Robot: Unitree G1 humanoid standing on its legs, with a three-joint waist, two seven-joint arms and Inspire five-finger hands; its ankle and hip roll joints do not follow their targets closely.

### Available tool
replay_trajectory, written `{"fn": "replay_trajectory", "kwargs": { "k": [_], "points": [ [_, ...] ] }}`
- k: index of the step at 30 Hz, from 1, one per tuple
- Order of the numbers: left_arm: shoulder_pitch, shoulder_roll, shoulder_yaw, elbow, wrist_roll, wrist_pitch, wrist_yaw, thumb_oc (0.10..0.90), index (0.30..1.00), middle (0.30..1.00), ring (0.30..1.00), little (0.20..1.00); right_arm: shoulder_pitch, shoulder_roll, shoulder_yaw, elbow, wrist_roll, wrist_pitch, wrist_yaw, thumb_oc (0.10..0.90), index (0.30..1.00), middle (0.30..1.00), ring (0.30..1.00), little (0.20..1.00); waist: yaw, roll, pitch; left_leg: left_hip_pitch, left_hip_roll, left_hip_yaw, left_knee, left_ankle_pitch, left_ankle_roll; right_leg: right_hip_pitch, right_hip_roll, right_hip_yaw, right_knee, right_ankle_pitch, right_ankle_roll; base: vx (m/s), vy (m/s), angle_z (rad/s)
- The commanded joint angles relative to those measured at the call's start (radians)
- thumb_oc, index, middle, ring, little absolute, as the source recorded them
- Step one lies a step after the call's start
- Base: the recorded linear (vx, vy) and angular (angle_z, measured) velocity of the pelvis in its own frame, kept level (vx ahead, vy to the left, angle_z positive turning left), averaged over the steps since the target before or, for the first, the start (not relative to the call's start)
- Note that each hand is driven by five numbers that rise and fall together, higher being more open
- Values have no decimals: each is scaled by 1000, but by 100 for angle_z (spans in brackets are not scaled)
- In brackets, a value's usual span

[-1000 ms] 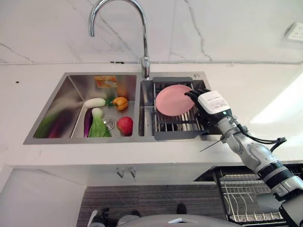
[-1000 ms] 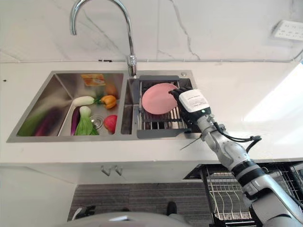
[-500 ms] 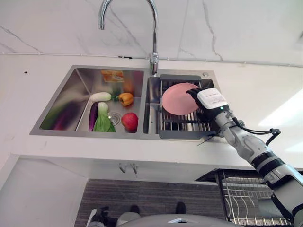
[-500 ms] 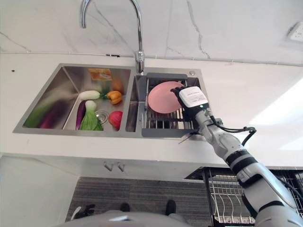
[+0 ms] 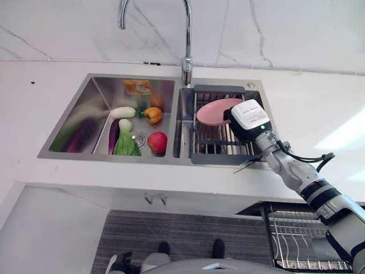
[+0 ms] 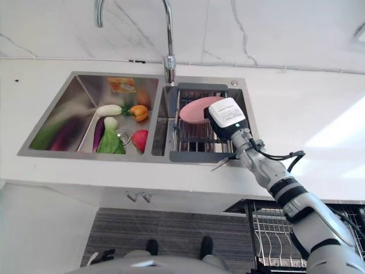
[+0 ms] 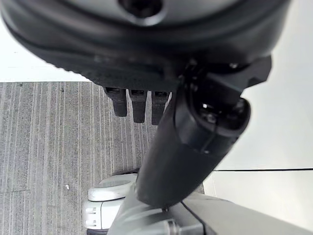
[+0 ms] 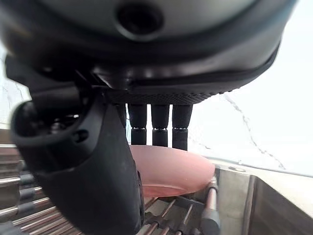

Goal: Place the dishes in the dishwasher.

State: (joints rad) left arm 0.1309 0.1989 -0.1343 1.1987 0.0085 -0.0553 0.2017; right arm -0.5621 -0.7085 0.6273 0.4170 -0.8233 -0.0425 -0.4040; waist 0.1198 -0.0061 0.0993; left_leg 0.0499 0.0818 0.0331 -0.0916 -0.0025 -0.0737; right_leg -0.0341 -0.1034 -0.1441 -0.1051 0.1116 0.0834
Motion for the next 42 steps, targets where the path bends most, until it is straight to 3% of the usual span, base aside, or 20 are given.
{"fn": "replay_trajectory", "kwargs": {
  "k": [1, 8, 16, 23, 24, 26, 27, 28, 33, 34, 36, 37, 38, 39, 40, 41, 42],
  "points": [
    [-48, 5, -61, 32, -2, -11, 10, 800, 900, 900, 900, 900, -104, 5, -77, -45, 21, 26, -81, 400, 300, 300, 300, 300, 28, -57, -2, -17, -23, -21, 15, -59, -9, 102, -70, -47, 18, -142, 77, 17, 4, 3],
    [-47, 3, -64, 29, 21, -5, 19, 800, 900, 900, 900, 900, -74, 12, -128, -140, 37, 11, -106, 400, 300, 300, 300, 300, 23, -54, -9, -5, -25, -20, 14, -67, -6, 112, -71, -43, 19, -145, 77, 0, 0, 0],
    [-48, 6, -25, 46, 44, 15, 32, 800, 900, 900, 900, 900, 7, -78, -300, -345, 42, 23, -144, 400, 300, 300, 300, 300, -8, -51, -29, 26, -21, -8, 18, -83, -3, 135, -71, -35, 24, -151, 75, 5, 0, 2],
    [-55, 11, 1, 72, 110, 26, 5, 800, 900, 900, 900, 900, 217, -345, -620, -676, 52, -32, -136, 400, 300, 300, 300, 300, -88, -44, -56, 56, -13, 40, 34, -107, -4, 127, -67, 10, 36, -152, 82, -9, -2, -9],
    [-56, 12, -1, 72, 110, 26, 5, 800, 900, 900, 900, 900, 224, -345, -626, -679, 52, -32, -135, 400, 300, 300, 300, 300, -84, -44, -56, 56, -12, 42, 34, -108, -4, 127, -67, 11, 36, -152, 82, -11, 0, -25],
    [-69, 8, -8, 65, 125, 21, -10, 800, 900, 900, 900, 900, 289, -402, -730, -711, 93, -47, -141, 400, 300, 300, 300, 300, -128, -38, -65, 67, -10, 76, 42, -119, -4, 115, -66, 46, 37, -147, 86, -25, 8, -38],
    [-70, 8, -12, 66, 125, 21, -10, 800, 900, 900, 900, 900, 301, -403, -741, -716, 94, -47, -139, 400, 300, 300, 300, 300, -121, -38, -65, 67, -9, 79, 42, -120, -4, 113, -66, 49, 38, -147, 86, -58, 16, -45],
    [-82, 6, -16, 46, 127, 15, -15, 800, 900, 900, 900, 900, 340, -427, -796, -733, 109, -49, -142, 400, 300, 300, 300, 300, -155, -34, -65, 68, -8, 102, 57, -129, 0, 98, -63, 81, 43, -143, 90, -40, 22, -61],
    [-110, 1, -27, -25, 121, -4, -36, 800, 900, 900, 900, 900, 569, -460, -1008, -737, 92, -39, -135, 400, 300, 300, 300, 300, -219, -29, -61, 77, -4, 165, 86, -155, 15, 53, -56, 162, 89, -139, 98, -32, 44, -63],
    [-111, 1, -32, -25, 120, -3, -36, 800, 900, 900, 900, 900, 583, -459, -1022, -742, 93, -39, -134, 400, 300, 300, 300, 300, -211, -30, -64, 73, -6, 168, 85, -149, 15, 47, -57, 166, 90, -135, 97, -21, 54, -37],
    [-114, -1, -34, -45, 114, -13, -45, 800, 900, 900, 900, 900, 668, -442, -1089, -739, 75, -32, -139, 400, 300, 300, 300, 300, -245, -28, -53, 80, -11, 195, 80, -151, 27, 19, -51, 201, 112, -122, 109, -85, 107, -30],
    [-124, 3, -40, -59, 120, -18, -48, 800, 900, 900, 900, 900, 727, -415, -1119, -722, 63, -28, -145, 400, 300, 300, 300, 300, -280, -26, -27, 82, -15, 224, 73, -151, 37, -27, -41, 239, 135, -96, 130, -203, 152, -41],
    [-137, 9, -44, -67, 120, -22, -51, 800, 900, 900, 900, 900, 745, -394, -1126, -713, 51, -21, -153, 400, 300, 300, 300, 300, -288, -32, -13, 68, -19, 252, 65, -142, 40, -69, -39, 259, 140, -61, 143, -180, 122, -52],
    [-137, 9, -44, -66, 120, -22, -51, 800, 900, 900, 900, 900, 745, -394, -1127, -713, 51, -21, -153, 400, 300, 300, 300, 300, -286, -33, -15, 67, -20, 253, 65, -141, 40, -71, -38, 261, 140, -60, 143, -259, 91, -89],
    [-152, 23, -34, -81, 109, -27, -49, 800, 900, 900, 900, 900, 753, -363, -1118, -685, 43, -1, -152, 400, 300, 300, 300, 300, -302, -38, 17, 44, -20, 314, 54, -136, 44, -125, -35, 241, 113, 5, 177, -165, 64, -118],
    [-153, 24, -33, -80, 109, -27, -49, 800, 900, 900, 900, 900, 751, -362, -1116, -684, 42, -1, -152, 400, 300, 300, 300, 300, -298, -38, 15, 43, -20, 319, 53, -136, 44, -128, -34, 246, 110, 9, 177, -253, 47, -134],
    [-156, 29, -31, -80, 112, -30, -44, 800, 900, 900, 900, 900, 761, -346, -1116, -665, 31, 8, -158, 400, 300, 300, 300, 300, -302, -42, 25, 27, -14, 354, 47, -126, 36, -169, -34, 207, 84, 71, 178, -172, -26, -153]
  ]
}}
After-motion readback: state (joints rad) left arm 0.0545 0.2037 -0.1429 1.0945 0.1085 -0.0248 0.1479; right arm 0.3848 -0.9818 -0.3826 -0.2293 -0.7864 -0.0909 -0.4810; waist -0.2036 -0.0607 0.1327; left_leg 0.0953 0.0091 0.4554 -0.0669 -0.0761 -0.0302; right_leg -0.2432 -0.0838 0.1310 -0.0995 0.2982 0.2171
